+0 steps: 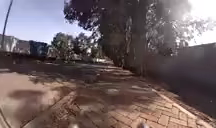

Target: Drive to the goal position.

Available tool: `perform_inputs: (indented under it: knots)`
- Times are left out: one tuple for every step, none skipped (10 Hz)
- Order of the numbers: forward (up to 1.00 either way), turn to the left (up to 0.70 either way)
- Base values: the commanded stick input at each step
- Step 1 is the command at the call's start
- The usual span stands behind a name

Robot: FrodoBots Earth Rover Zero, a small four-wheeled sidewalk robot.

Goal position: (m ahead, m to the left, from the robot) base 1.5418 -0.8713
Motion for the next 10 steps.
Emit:
perform_inputs:
  knots:
    - [1.00,-0.21]
    - [1.00,0.00]
    - [1.00,0.00]
    - [1.00,0.00]
    - [1.00,0.00]
    - [1.00,0.00]
    - [1.00,0.00]
    - [1.00,0.00]
    - [1.00,0.00]
    - [1.00,0.00]
